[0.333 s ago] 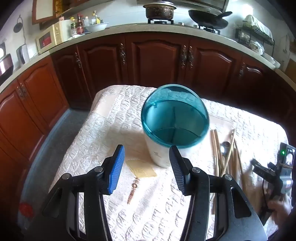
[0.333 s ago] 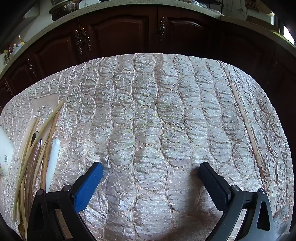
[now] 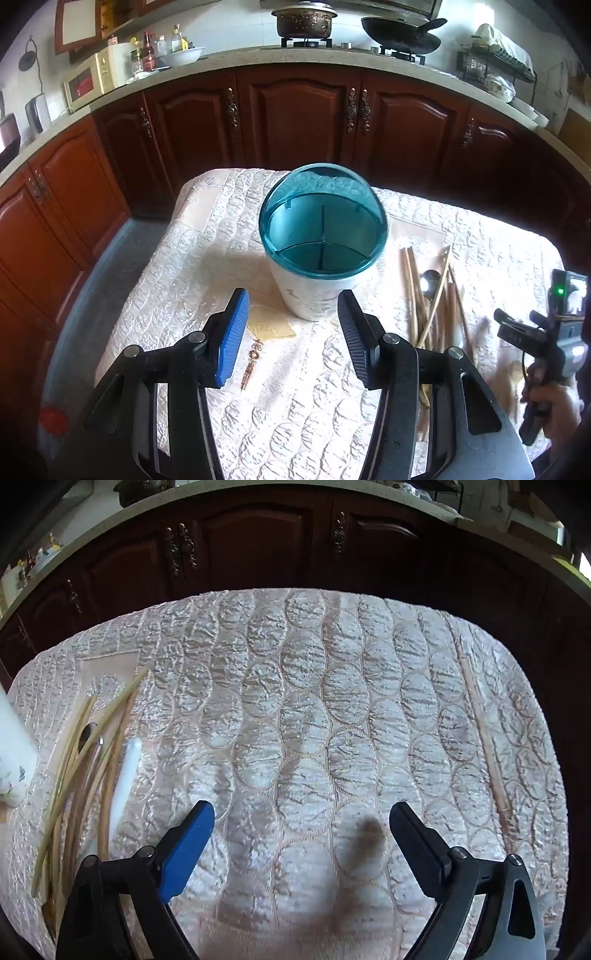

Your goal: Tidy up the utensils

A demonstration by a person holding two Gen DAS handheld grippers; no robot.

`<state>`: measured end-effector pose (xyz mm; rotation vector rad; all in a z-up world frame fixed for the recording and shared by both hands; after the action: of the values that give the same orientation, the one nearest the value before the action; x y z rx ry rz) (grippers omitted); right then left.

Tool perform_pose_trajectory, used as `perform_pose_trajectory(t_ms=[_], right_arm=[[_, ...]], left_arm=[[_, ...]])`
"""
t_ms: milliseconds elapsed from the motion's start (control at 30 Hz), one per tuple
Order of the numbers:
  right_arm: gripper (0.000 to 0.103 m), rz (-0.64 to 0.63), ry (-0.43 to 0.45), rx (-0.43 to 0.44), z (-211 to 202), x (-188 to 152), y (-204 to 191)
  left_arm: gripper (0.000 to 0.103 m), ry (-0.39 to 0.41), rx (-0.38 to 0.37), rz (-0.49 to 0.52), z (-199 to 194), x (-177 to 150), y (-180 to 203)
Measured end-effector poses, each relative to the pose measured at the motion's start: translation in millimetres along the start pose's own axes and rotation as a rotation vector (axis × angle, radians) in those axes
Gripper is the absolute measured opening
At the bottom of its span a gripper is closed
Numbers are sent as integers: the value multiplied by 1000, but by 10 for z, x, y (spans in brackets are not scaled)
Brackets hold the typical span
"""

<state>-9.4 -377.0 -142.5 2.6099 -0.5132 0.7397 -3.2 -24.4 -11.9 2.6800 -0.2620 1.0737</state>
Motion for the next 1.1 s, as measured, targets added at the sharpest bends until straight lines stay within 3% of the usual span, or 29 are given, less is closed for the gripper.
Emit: perform_pose_trajectory(t_ms=[267,467,767,1100], right_arm=[[94,50,148,104,-1384,109,-46],[94,61,226,145,-2066,241,-120],[95,52,329,159,-2595,316,-134],[95,41,375,152,-2762,312,-203]], left_arm=[[49,70,-38,11,-272,110,161],[49,122,-68,35,-496,226,319],[49,181,-84,64,-753,339,486],[49,211,-103,69,-871,354,563]])
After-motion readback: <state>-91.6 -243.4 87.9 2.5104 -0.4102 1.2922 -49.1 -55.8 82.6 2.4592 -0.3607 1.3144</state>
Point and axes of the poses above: each gripper's, at about its wrist camera, not at the fingertips, and z roughly the way its jaws point, y to its right, x to its top, the point moved 3 cm from there along z, roughly the way its jaws point, and after that the axes turned 13 degrees about -x, right-handed, at the moved point
